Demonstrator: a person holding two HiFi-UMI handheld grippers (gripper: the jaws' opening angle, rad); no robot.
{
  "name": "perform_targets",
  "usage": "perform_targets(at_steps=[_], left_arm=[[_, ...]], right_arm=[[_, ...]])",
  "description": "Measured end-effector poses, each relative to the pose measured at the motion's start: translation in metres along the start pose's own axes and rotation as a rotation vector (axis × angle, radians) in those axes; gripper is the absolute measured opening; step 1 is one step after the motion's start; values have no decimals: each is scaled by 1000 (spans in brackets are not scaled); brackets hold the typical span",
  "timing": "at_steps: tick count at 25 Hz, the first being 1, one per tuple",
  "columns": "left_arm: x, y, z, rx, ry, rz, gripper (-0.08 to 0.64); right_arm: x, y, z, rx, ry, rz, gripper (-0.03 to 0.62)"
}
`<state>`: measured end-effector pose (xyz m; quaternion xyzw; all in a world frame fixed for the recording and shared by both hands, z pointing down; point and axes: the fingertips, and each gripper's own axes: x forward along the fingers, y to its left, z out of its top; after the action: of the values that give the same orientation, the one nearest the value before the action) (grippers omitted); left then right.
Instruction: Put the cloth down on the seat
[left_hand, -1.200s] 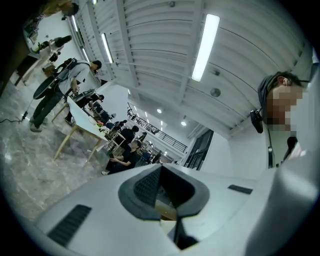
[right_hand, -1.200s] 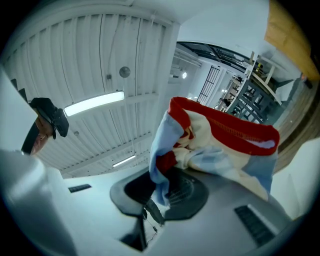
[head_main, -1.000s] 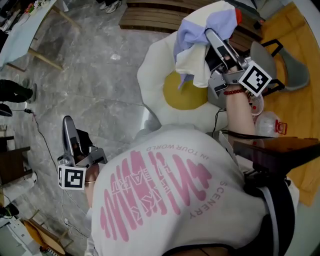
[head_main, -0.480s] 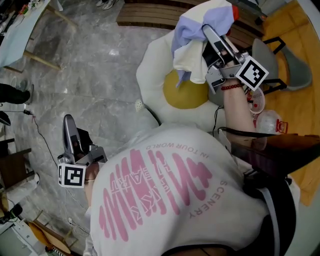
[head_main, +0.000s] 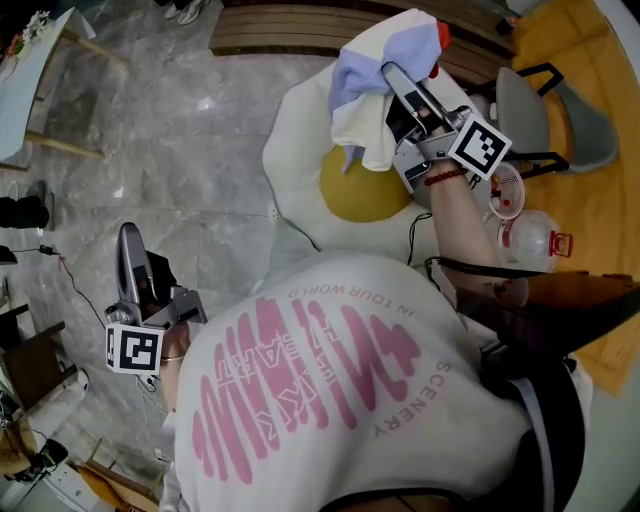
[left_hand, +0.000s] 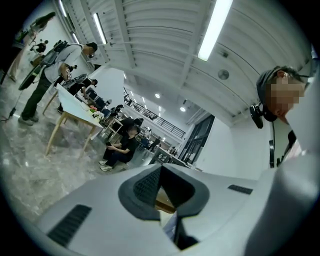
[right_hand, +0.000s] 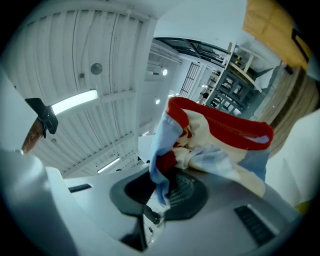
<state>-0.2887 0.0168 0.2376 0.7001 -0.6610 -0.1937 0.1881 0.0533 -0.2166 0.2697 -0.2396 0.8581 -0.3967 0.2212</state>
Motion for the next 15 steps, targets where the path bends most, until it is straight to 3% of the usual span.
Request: perform_targets(at_steps=[11, 15], left_arm=[[47, 27, 4, 24, 112, 18, 9], [67, 32, -1, 10, 150, 9, 9]], right_arm=[[11, -85, -44, 179, 2, -133, 44], [-1, -128, -67, 168, 50, -264, 44]])
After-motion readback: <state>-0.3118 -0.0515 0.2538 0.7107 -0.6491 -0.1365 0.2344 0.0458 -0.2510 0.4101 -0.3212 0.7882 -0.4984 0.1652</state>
